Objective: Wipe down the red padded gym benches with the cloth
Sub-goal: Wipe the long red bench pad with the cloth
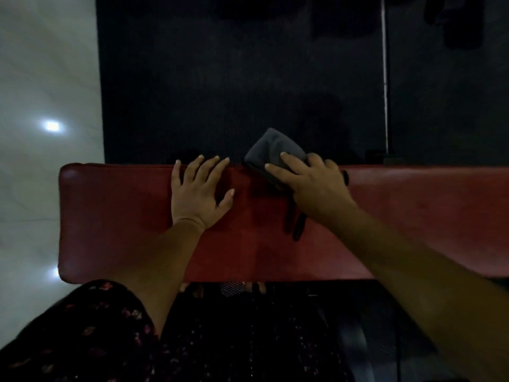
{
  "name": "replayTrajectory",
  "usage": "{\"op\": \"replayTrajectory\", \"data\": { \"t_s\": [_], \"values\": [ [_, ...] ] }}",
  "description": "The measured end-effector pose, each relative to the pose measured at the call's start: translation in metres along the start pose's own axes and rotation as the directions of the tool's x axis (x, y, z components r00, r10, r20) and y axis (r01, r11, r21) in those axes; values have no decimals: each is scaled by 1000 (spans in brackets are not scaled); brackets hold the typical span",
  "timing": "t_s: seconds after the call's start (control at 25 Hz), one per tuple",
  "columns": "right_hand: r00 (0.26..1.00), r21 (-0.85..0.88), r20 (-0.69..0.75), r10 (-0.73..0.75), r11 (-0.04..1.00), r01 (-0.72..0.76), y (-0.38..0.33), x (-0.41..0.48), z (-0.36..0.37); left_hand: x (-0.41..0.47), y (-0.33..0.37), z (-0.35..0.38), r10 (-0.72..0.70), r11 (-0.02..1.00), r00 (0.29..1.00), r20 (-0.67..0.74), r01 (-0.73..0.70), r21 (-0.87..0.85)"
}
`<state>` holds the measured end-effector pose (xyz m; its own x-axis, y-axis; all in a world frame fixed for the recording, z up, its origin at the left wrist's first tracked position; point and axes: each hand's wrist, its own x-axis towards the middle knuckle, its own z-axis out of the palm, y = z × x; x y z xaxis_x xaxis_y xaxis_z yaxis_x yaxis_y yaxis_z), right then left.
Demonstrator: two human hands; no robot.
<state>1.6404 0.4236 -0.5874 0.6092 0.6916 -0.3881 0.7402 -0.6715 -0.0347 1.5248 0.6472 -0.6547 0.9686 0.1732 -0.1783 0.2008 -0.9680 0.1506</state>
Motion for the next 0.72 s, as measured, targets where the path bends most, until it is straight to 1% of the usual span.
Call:
{"op": "replayTrajectory", "data": {
  "t_s": [0.04,0.08,0.12,0.2,0.24,0.28,0.32,0.36,0.4,0.48,0.52,0.56,0.6,0.64,0.72],
  "values": [
    [1000,1,-7,-7,1000,7,19,-5,5,0,0,0,-3,1000,1000,-2,3,-10],
    [999,17,-24,42,999,-42,35,-11,10,0,1,0,-1,1000,1000,-3,1,-8],
    [990,33,-19,137,990,-136,42,-14,12,0,1,0,2,1000,1000,-3,-2,-6],
    [928,-12,33,372,928,-372,26,-14,9,1,0,1,3,1000,1000,2,-3,-7],
    [891,-30,44,451,892,-450,9,-11,6,1,0,1,-2,1000,1000,4,2,-2],
    [872,-27,46,488,873,-487,-11,-6,2,2,0,1,-8,1000,1000,9,8,3],
    [873,-13,42,485,874,-485,-27,-1,-2,2,1,1,-13,1000,1000,13,13,5],
    [896,6,33,443,896,-444,-38,3,-5,1,1,1,-15,1000,1000,12,15,8],
    [930,20,26,366,930,-366,-41,5,-7,1,1,0,-13,1000,1000,8,13,12],
    [983,32,22,183,983,-183,-23,2,-7,1,0,0,-10,1000,1000,17,10,12],
    [992,43,31,123,991,-124,-7,-3,-6,1,0,0,-8,1000,1000,24,8,9],
    [994,53,52,99,993,-102,11,-9,-4,1,1,0,-5,1000,1000,26,5,8],
    [990,50,69,119,991,-123,26,-15,-1,1,2,-1,-2,1000,1000,30,1,6],
    [979,47,74,188,980,-192,37,-19,2,1,3,-4,2,1000,999,39,-2,4],
    [928,67,56,368,926,-371,40,-19,3,0,2,-10,17,1000,998,59,-16,-2]
  ]
}}
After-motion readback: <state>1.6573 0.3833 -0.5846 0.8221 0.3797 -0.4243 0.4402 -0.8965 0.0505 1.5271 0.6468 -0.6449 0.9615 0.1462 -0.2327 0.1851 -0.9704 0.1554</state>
